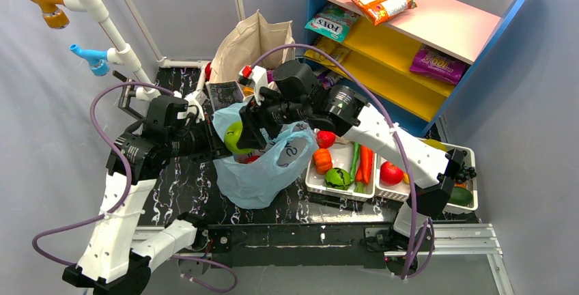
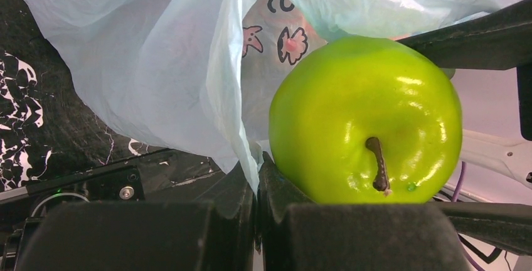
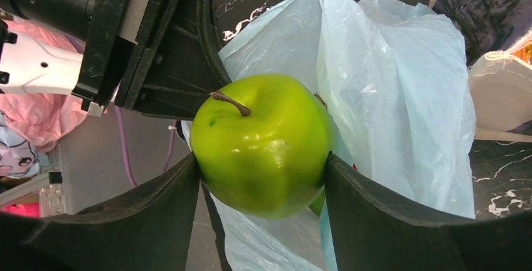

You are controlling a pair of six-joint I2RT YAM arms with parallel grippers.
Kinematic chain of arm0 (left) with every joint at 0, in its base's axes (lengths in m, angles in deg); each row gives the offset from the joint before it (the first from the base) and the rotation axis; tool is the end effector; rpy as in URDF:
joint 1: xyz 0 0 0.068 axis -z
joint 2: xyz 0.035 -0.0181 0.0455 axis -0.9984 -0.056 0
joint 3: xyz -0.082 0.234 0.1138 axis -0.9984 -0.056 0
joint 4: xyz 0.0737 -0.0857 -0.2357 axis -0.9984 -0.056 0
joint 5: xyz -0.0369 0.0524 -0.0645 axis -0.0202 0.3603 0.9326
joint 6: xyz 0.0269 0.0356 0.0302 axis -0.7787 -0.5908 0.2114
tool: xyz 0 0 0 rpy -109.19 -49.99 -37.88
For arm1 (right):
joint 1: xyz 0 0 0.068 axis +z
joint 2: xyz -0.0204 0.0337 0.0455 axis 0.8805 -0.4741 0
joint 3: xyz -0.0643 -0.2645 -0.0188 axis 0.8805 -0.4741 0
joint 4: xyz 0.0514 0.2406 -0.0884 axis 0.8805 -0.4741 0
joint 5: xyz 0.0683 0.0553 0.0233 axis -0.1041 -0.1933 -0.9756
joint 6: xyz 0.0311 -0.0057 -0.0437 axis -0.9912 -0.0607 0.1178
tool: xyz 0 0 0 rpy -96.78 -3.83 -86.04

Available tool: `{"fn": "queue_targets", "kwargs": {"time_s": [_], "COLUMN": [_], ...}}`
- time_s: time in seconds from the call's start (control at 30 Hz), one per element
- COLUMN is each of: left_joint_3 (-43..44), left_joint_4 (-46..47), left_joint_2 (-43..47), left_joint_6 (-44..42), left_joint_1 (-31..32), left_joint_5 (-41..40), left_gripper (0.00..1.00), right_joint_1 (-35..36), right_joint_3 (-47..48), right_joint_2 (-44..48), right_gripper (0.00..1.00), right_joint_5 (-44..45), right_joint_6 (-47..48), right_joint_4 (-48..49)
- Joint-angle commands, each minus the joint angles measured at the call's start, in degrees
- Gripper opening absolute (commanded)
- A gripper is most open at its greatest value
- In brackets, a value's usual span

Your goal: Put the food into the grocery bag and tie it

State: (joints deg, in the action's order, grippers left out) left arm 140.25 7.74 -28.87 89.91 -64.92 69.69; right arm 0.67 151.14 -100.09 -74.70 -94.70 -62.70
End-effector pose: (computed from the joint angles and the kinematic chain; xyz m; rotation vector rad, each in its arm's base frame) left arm 0.1231 -0.0596 0.4285 -0.1011 2.3669 -0.8056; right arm 0.1592 0.3268 0.4597 -1.1102 1.8520 1.0930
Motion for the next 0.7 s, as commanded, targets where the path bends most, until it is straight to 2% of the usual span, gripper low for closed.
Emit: {"fn": "queue_targets", "kwargs": {"time_s": [0.0,0.2,0.47,0.67], "left_joint_3": [0.3,1.1,2.1,1.4], "left_joint_4": [1.6,1.4,0.7,1.4], "left_joint_2": [0.9,0.7,0.0,-0.6], "left_joint_6": [0.0,0.0,-0.7,-0.9], "left_joint_1": [0.3,0.3,0.2,0.2], "left_joint_5": [2.4,2.4,2.5,3.7], "left_gripper": [0.00,0.00,0.00,0.00], "right_joint_1": [2.1,2.1,2.1,2.7], "right_joint_3": [0.1,-1.7,-5.4,-1.6], "right_joint_2": [-1.1,-2.4,-2.2,-1.8], "right_gripper": [0.74,0.81,0.85,0.87], "right_joint_5": [-0.5,7.3,6.7,4.2], "right_joint_6": [2.7,4.8,6.4,6.4], "right_joint_4": [-0.2,-2.6,-3.2,-2.1]}}
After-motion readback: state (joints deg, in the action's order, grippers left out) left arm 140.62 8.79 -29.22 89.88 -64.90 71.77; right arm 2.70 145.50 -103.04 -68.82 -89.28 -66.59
